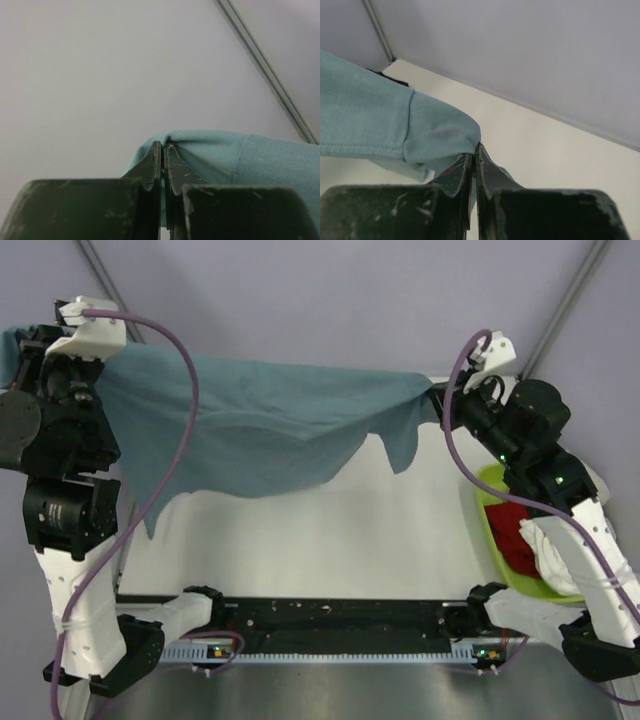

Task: Fold and stack the t-shirts
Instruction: Flatten out the tshirt

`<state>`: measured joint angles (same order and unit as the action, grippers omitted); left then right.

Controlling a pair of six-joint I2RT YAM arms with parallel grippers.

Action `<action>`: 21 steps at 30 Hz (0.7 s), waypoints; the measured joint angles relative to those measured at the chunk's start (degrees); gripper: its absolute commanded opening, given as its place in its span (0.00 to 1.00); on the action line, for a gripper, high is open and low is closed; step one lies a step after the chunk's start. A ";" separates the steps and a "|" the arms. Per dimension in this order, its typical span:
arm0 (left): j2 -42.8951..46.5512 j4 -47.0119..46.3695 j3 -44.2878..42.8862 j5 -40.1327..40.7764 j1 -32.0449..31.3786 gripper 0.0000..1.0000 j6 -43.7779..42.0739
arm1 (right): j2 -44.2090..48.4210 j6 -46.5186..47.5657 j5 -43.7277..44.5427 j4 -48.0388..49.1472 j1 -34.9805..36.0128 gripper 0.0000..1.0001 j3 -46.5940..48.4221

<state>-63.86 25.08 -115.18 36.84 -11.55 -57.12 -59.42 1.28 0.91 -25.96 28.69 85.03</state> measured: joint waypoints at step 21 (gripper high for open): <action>-67.32 -11.43 -14.82 -5.29 -8.68 0.99 7.61 | -9.29 -17.49 -4.68 -1.60 -4.92 0.00 -25.11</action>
<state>-131.17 13.65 -129.99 31.55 -20.23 -49.52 -68.71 -16.21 -3.77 -27.55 23.77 59.92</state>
